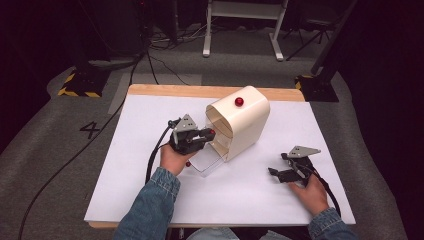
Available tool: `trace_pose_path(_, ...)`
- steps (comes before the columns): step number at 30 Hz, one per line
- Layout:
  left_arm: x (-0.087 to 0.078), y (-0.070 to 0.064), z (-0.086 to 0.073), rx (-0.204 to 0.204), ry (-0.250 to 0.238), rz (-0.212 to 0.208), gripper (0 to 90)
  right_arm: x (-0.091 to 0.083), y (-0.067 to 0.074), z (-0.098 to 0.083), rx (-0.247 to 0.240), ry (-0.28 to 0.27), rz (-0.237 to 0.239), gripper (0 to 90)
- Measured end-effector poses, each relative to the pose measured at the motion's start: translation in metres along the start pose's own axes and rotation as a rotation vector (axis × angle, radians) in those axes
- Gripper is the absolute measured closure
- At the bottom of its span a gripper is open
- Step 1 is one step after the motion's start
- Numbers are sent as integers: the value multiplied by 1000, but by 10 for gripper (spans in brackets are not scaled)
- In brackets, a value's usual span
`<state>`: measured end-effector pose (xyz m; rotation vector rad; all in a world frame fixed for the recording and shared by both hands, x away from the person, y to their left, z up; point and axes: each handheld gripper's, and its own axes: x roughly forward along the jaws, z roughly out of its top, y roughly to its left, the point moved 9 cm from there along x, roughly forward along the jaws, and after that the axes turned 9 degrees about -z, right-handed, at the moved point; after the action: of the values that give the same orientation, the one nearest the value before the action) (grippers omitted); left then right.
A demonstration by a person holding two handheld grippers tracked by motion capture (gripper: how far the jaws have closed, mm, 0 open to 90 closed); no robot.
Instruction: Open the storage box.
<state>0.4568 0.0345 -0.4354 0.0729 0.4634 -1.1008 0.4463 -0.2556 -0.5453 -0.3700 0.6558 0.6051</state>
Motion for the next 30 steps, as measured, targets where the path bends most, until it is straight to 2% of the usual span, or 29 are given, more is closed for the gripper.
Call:
trace_pose_path(6,-14,-3,-4,4,3,1,739,0,0,0,0,0,0,158)
trace_pose_path(11,-27,-7,-8,22,7,21,739,0,0,0,0,0,0,158)
trace_pose_path(22,-56,-13,-21,13,-2,38,739,0,0,0,0,-1,1,158)
trace_pose_path(30,-62,-16,-31,0,6,41,738,0,0,0,0,-1,2,158)
